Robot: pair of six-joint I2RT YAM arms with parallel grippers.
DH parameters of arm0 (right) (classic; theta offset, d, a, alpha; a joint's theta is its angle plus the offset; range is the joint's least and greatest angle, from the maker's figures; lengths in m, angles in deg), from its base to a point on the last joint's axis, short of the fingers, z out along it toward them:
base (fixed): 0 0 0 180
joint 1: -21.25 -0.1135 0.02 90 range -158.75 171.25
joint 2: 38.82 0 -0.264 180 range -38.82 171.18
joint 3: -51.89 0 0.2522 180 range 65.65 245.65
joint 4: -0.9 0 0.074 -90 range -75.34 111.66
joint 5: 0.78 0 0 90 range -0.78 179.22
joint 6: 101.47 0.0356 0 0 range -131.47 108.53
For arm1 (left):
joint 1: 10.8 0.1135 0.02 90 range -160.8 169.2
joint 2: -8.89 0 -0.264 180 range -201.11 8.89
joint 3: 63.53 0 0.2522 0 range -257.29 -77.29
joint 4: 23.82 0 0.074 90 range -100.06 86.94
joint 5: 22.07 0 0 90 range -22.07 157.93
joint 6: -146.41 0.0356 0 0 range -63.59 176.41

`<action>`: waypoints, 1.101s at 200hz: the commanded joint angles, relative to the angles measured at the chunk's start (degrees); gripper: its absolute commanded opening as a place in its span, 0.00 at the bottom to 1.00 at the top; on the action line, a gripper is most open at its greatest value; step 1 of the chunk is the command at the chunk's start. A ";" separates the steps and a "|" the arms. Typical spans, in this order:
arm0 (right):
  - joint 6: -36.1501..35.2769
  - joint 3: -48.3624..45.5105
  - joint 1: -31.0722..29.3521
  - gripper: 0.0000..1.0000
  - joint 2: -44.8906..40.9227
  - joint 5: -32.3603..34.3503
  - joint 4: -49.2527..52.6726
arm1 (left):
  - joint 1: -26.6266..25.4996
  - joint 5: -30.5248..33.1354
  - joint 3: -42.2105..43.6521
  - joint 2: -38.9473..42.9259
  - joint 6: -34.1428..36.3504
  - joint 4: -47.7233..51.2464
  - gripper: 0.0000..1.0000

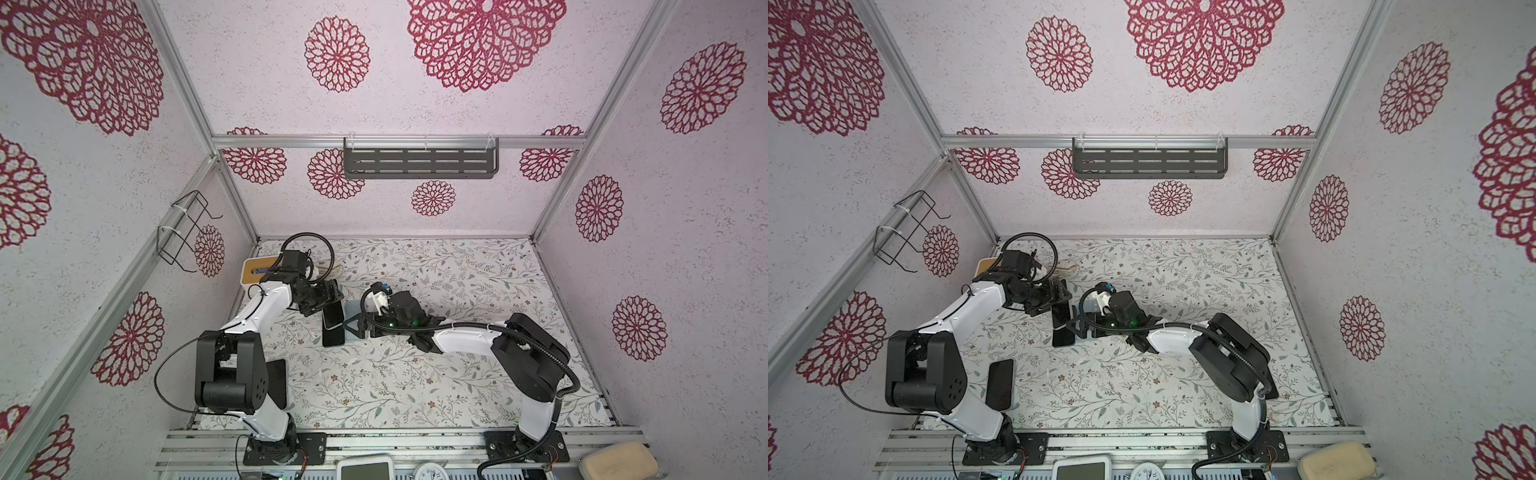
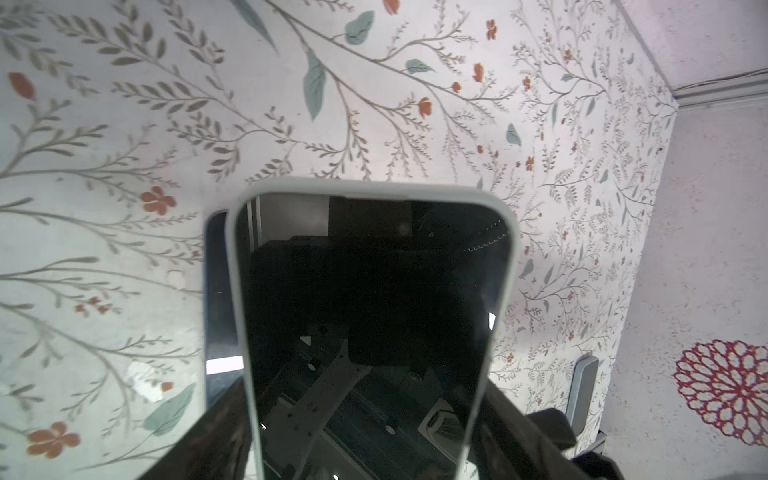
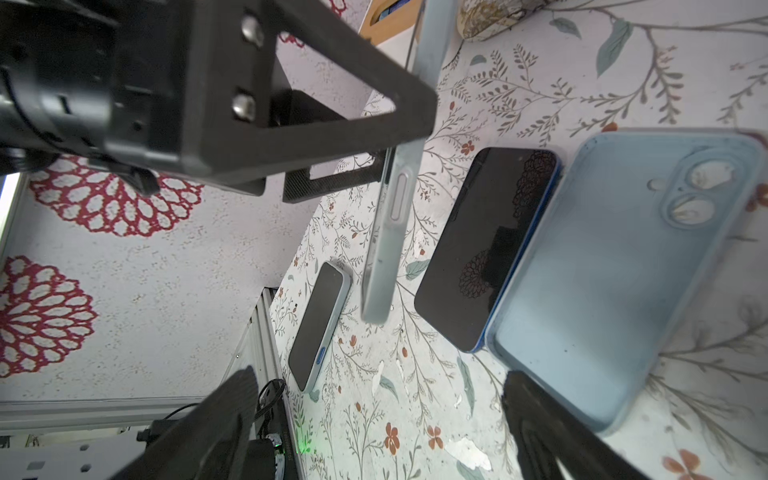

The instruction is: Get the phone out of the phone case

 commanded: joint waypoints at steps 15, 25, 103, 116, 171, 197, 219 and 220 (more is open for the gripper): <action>2.68 1.31 -0.14 0.90 1.03 -0.34 -4.22 | -3.65 0.63 0.69 3.30 -4.57 -5.26 0.39; 2.70 1.30 -0.17 0.88 1.07 0.38 -3.73 | -4.28 0.47 1.35 3.87 -5.26 -6.25 0.39; 3.16 1.92 0.30 0.52 1.09 4.57 -2.81 | -8.06 1.34 3.41 6.51 -8.13 -8.74 0.38; 3.24 1.75 0.47 0.47 0.67 5.40 -2.91 | -8.40 1.54 3.58 6.64 -8.25 -8.88 0.38; 3.41 0.51 1.55 0.23 -1.55 6.74 -3.26 | -9.77 1.56 5.36 7.57 -10.25 -11.78 0.37; 2.98 -0.47 2.20 0.13 -3.19 6.75 -3.14 | -10.61 0.72 6.89 8.33 -11.85 -14.58 0.36; 1.74 -1.44 2.53 0.05 -4.98 5.80 -2.21 | -11.45 0.60 7.49 8.90 -12.42 -16.04 0.41; 1.66 -1.52 2.56 0.04 -5.12 5.75 -2.13 | -11.50 0.59 7.47 8.97 -12.41 -16.12 0.42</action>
